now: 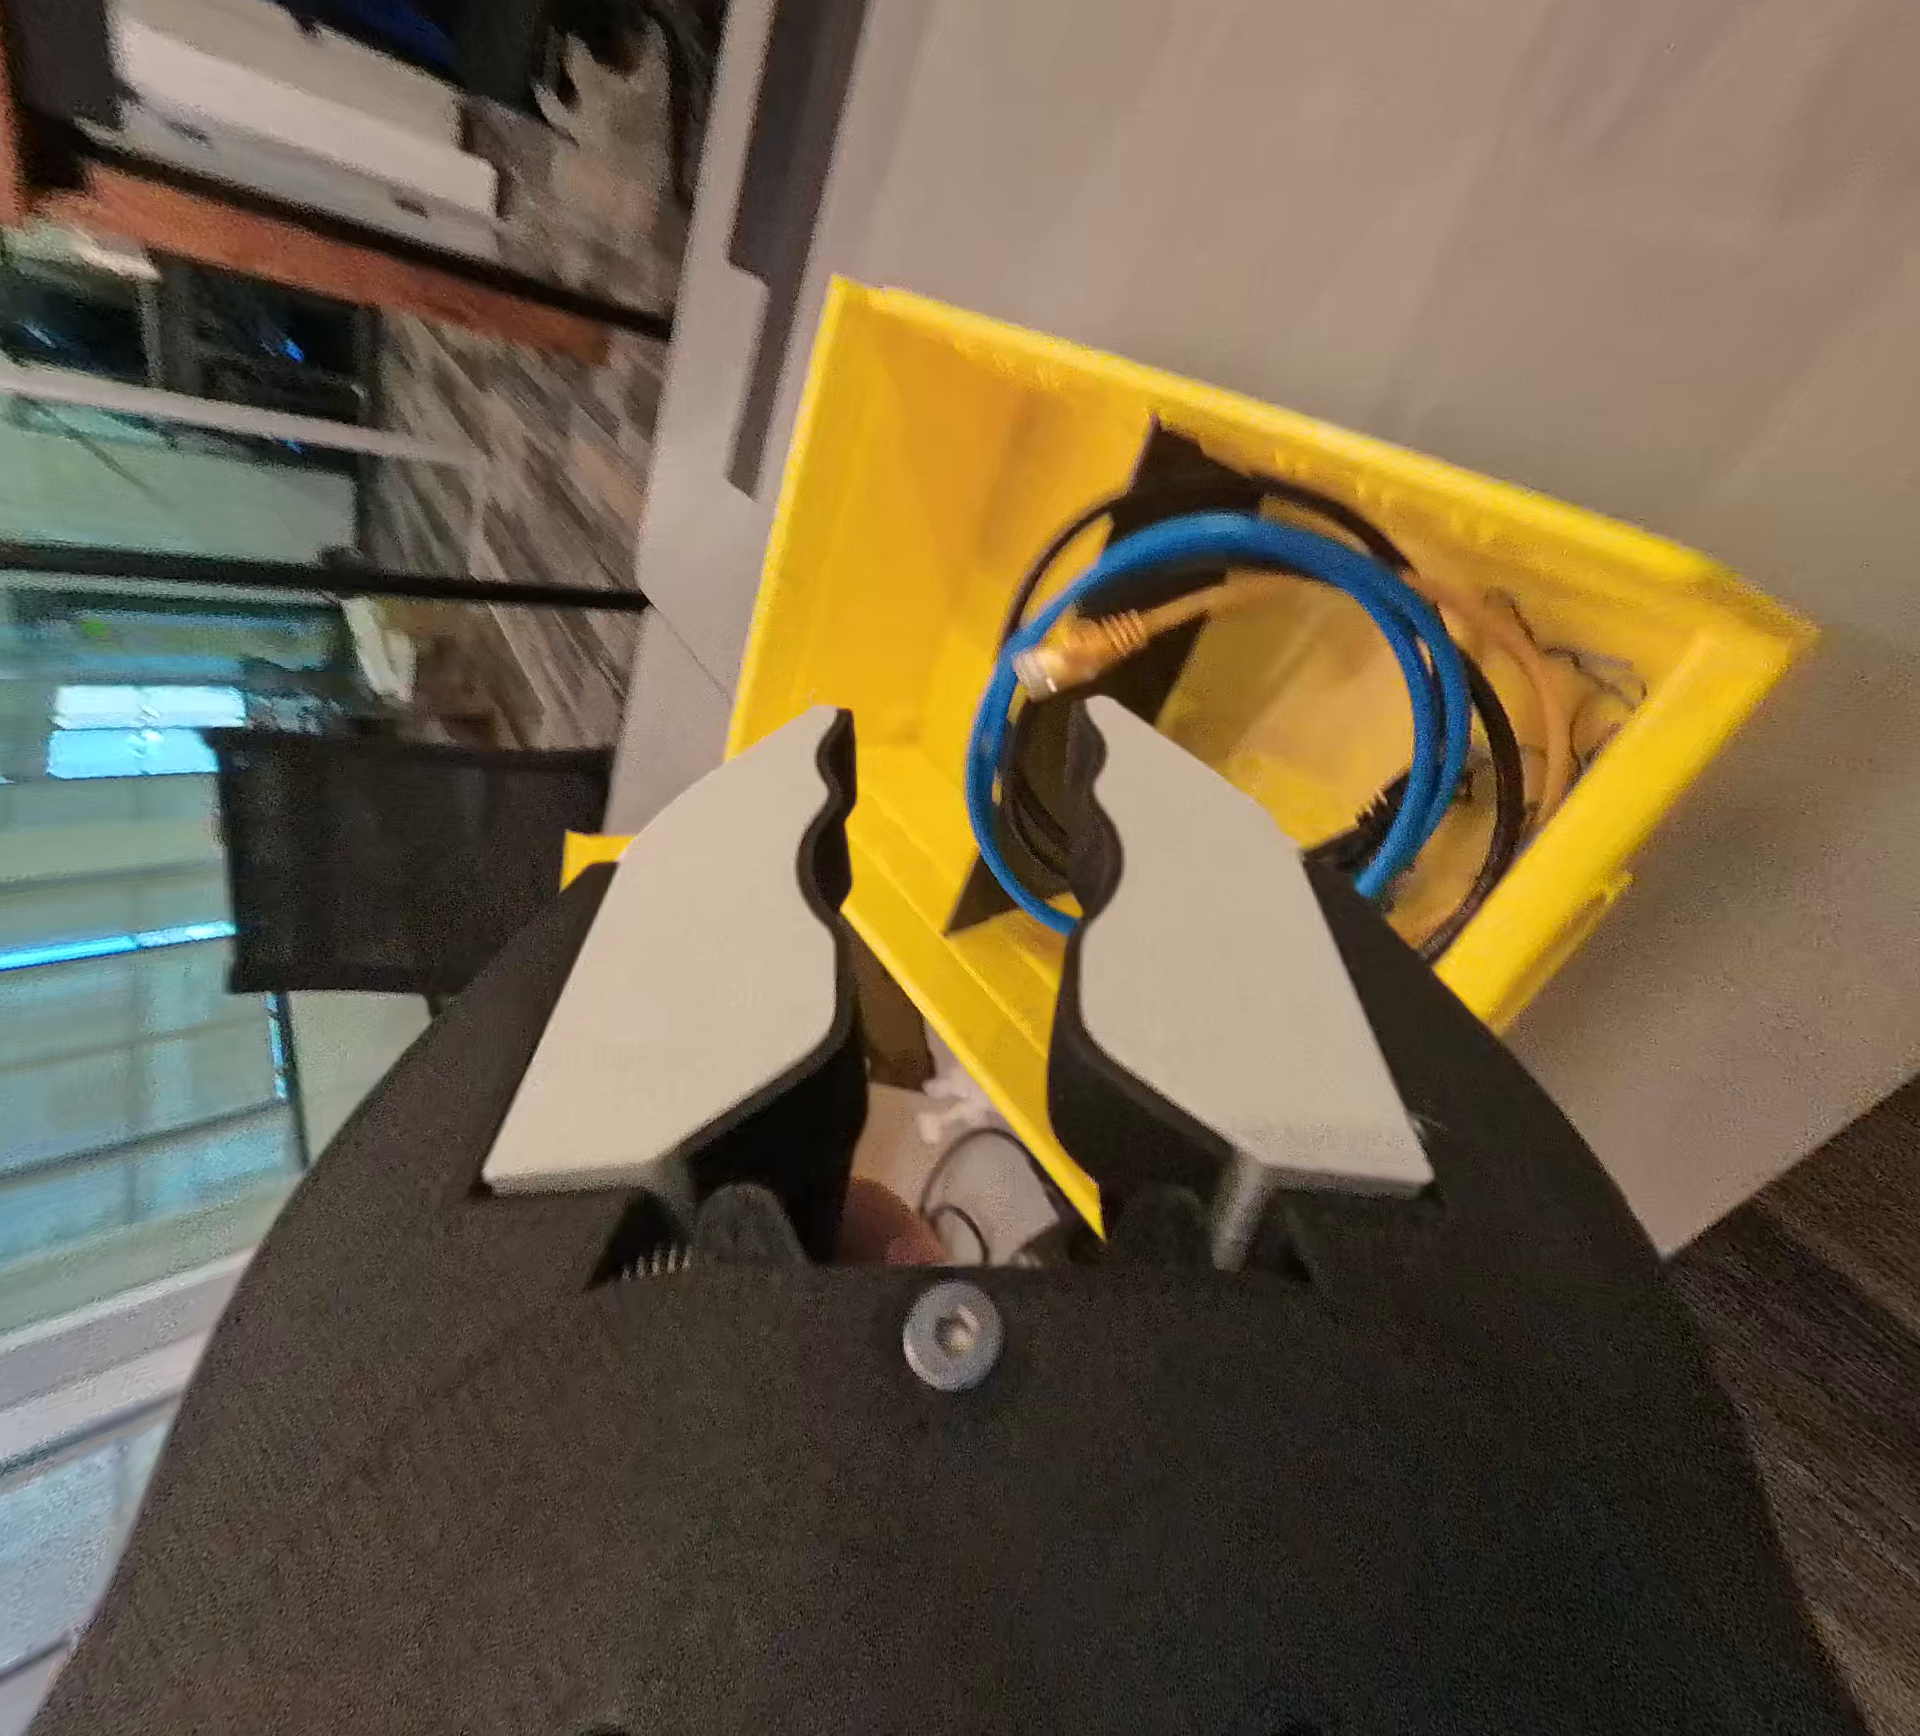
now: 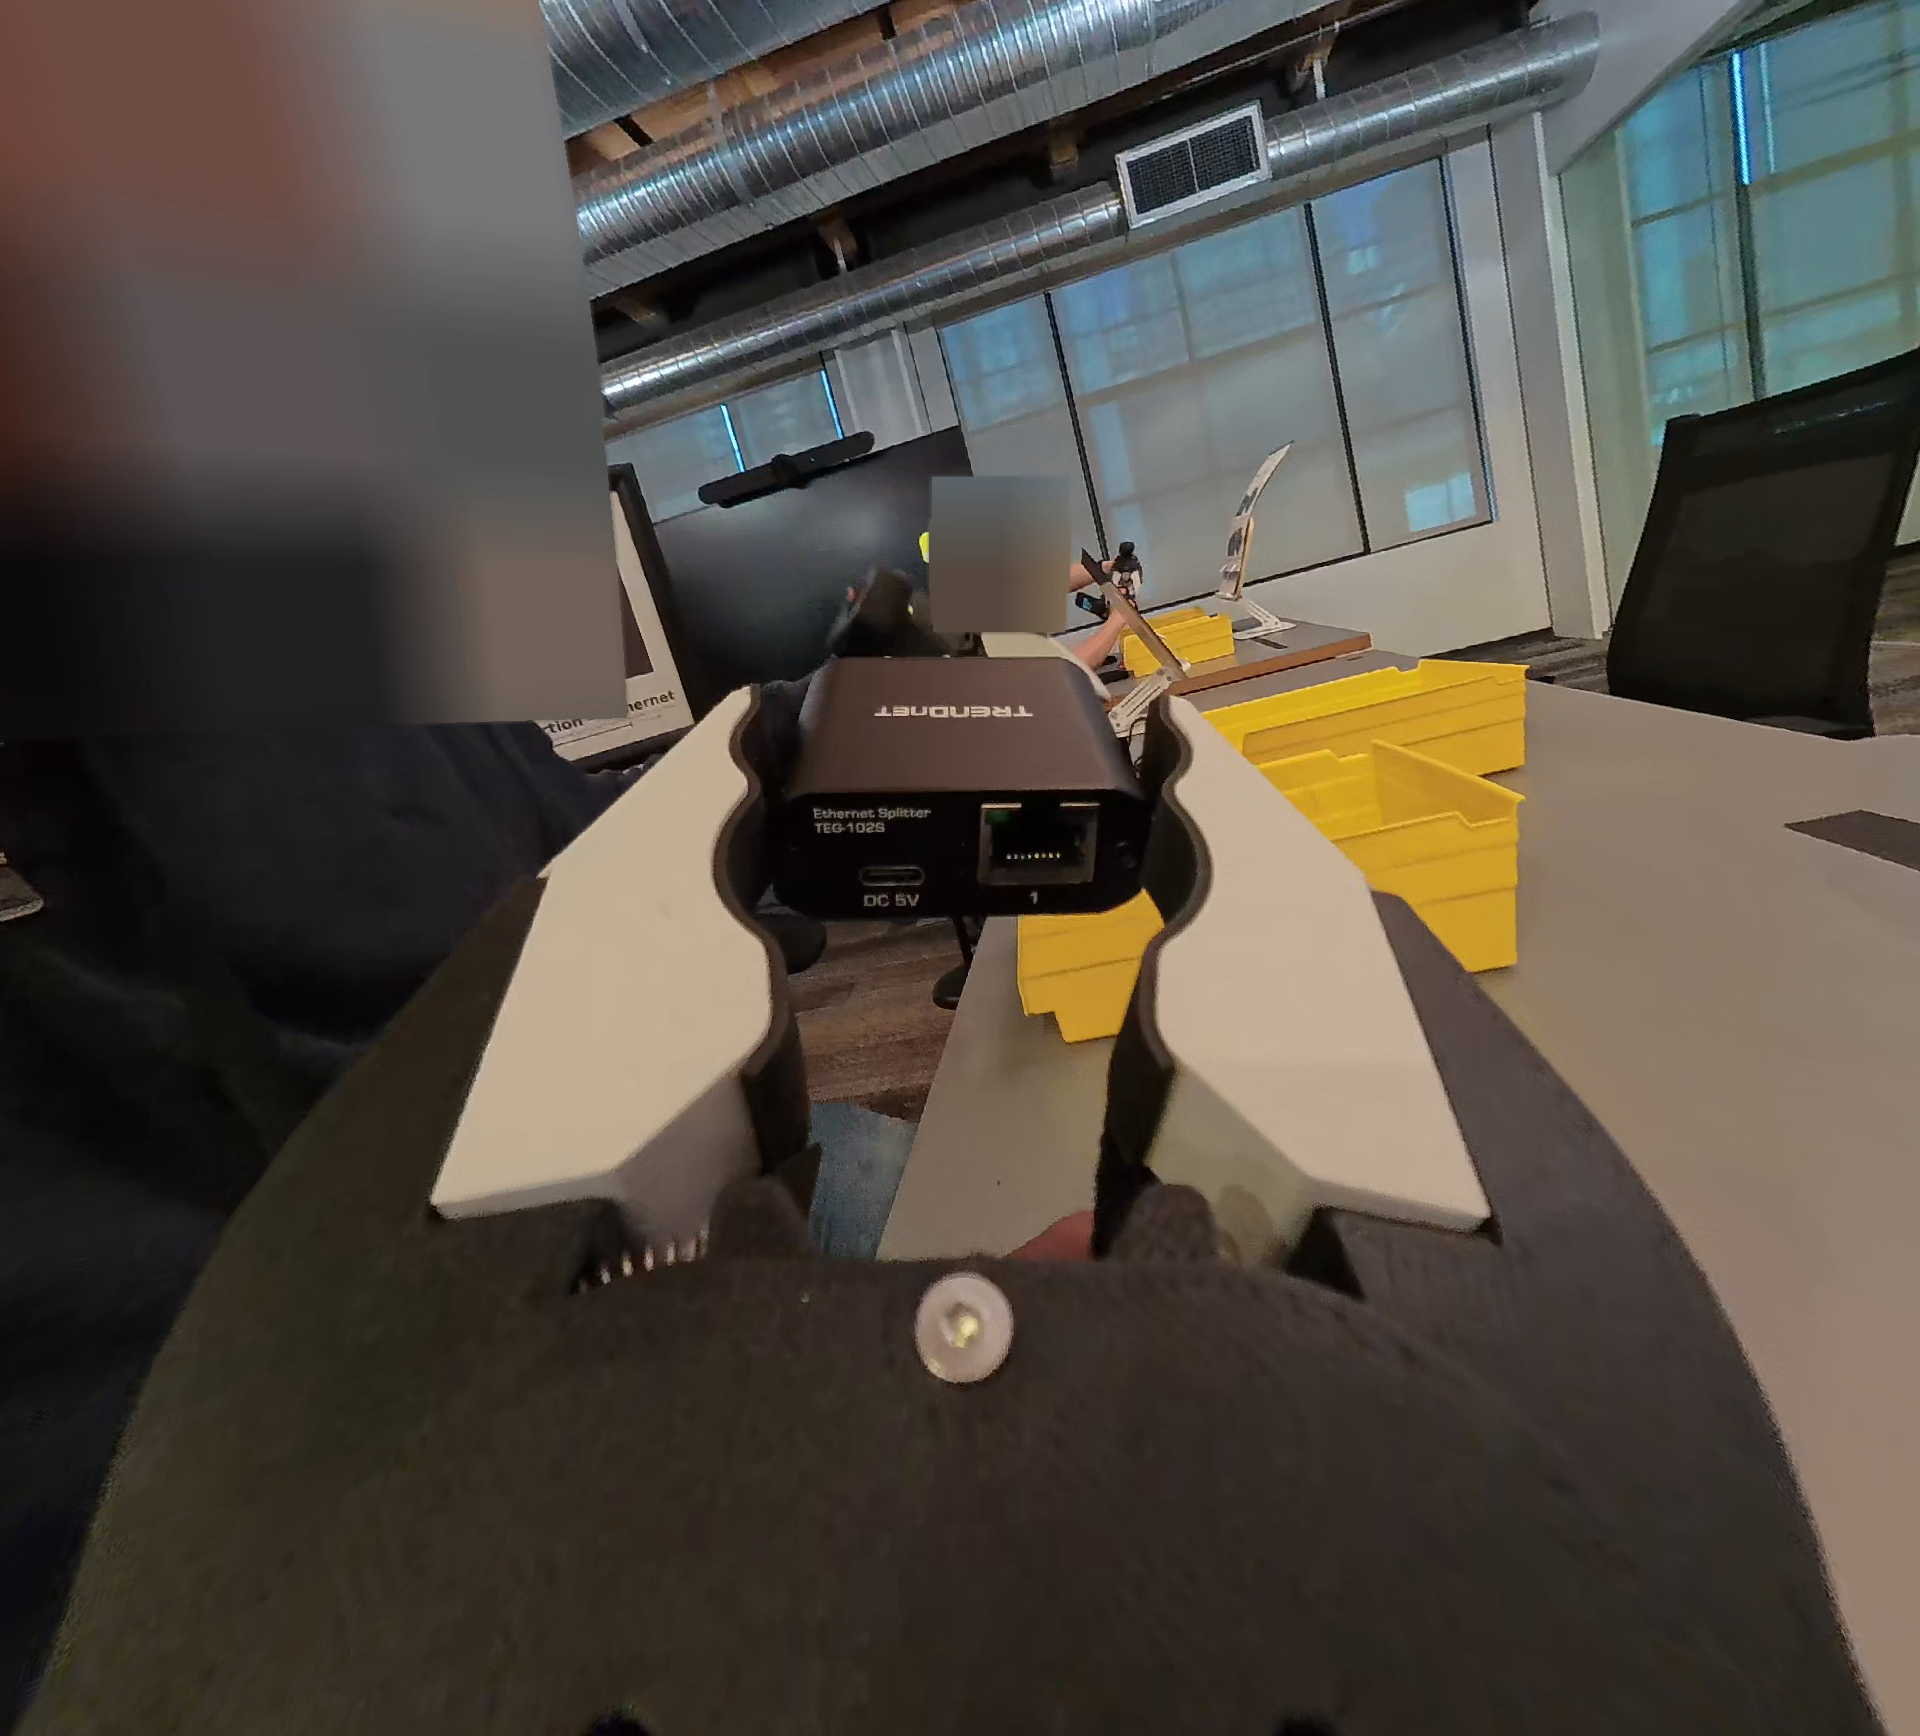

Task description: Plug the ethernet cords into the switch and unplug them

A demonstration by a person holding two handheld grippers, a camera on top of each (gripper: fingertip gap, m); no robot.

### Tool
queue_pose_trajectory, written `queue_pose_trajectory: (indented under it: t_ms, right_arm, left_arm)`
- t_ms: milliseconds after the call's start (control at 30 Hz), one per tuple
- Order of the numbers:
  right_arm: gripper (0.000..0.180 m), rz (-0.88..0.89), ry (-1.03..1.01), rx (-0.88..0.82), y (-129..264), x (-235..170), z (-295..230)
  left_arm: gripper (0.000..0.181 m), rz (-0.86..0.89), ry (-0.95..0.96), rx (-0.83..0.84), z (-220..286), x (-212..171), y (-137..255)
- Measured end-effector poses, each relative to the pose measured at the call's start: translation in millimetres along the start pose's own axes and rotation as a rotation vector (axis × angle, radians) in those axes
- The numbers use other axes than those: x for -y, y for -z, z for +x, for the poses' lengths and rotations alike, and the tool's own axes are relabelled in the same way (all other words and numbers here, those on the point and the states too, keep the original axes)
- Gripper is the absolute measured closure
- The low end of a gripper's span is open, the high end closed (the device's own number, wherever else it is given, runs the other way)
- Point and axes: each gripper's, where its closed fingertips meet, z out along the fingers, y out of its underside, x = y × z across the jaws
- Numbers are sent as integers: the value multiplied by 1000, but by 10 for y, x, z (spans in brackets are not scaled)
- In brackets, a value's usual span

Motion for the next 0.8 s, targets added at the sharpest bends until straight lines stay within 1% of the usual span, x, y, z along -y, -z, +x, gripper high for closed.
queue_pose_trajectory:
  t_ms: [33,133,300,400,500,600,667,800]
  right_arm:
    - [109,2,-1,-3,12,-5,5]
    - [109,-8,-2,-16,33,-41,27]
    - [109,-24,1,-34,49,-96,49]
    - [109,-27,5,-41,62,-99,55]
    - [110,-25,4,-44,76,-101,59]
    - [109,-27,0,-45,75,-119,74]
    - [110,-29,0,-44,68,-128,73]
    - [110,-33,2,-49,69,-135,75]
  left_arm:
    - [142,-16,8,-6,50,-112,-65]
    - [143,-86,-4,-17,166,-370,-271]
    - [144,-63,-54,15,209,-353,-523]
    - [144,-123,-110,78,132,-470,-638]
    - [143,-147,-67,52,57,-620,-769]
    - [138,-191,-96,-67,106,-756,-934]
    - [140,-227,-104,-152,136,-854,-1037]
    - [145,-230,0,-334,195,-948,-1142]
